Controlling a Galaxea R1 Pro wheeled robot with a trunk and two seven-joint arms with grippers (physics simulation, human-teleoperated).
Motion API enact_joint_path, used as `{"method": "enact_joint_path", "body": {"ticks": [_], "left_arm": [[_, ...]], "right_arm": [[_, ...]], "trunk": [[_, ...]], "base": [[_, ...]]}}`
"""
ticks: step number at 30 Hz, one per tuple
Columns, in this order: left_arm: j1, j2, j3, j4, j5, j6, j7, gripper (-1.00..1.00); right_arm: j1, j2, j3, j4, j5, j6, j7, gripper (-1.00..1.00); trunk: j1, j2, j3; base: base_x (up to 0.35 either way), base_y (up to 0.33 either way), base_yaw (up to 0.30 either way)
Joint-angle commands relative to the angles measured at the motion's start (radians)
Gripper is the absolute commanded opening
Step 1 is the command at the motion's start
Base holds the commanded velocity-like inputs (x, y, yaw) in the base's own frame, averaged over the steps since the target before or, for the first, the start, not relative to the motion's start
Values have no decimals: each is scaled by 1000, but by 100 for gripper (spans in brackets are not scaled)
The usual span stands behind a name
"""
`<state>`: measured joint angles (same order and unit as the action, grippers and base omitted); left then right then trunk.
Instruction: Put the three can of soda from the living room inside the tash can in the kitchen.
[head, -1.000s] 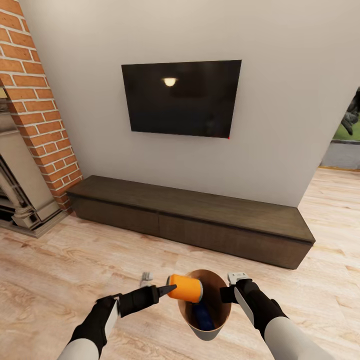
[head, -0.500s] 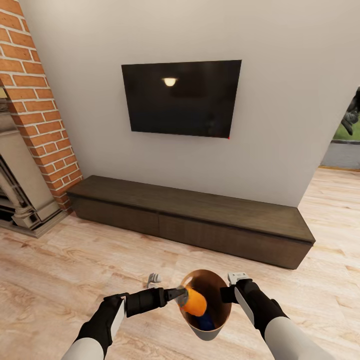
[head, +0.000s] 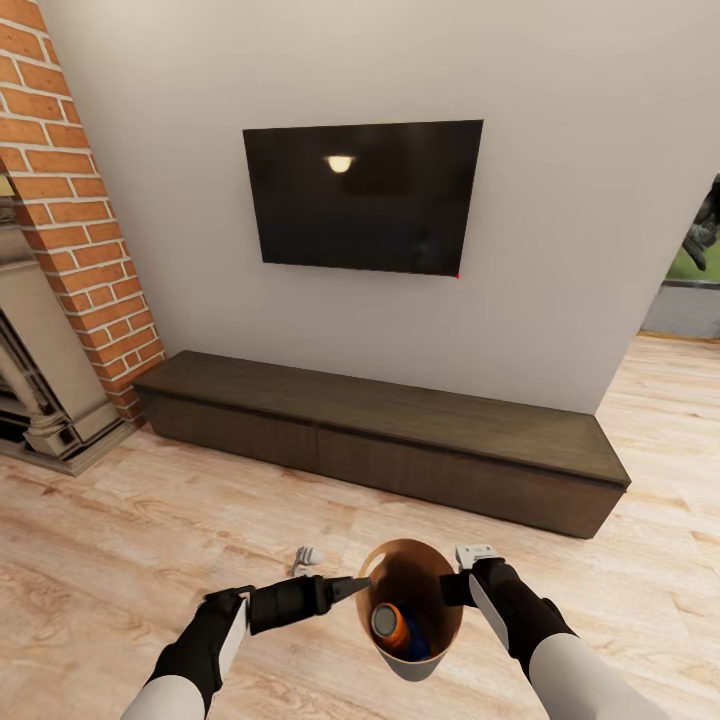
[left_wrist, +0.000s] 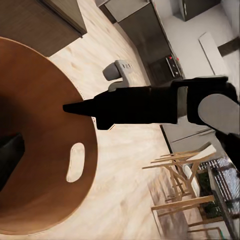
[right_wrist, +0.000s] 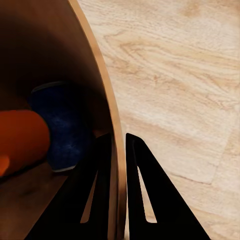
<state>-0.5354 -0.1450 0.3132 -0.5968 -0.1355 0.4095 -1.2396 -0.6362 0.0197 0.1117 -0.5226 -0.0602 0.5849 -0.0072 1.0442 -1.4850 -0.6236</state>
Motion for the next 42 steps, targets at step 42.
{"method": "enact_joint_path", "body": {"ticks": [42], "left_arm": [[0, 344, 102, 310, -6, -364, -22, 100]], "right_arm": [[0, 0, -1, -5, -10, -99, 10, -100]], "trunk": [[0, 0, 0]], "base": [[0, 0, 0]]}}
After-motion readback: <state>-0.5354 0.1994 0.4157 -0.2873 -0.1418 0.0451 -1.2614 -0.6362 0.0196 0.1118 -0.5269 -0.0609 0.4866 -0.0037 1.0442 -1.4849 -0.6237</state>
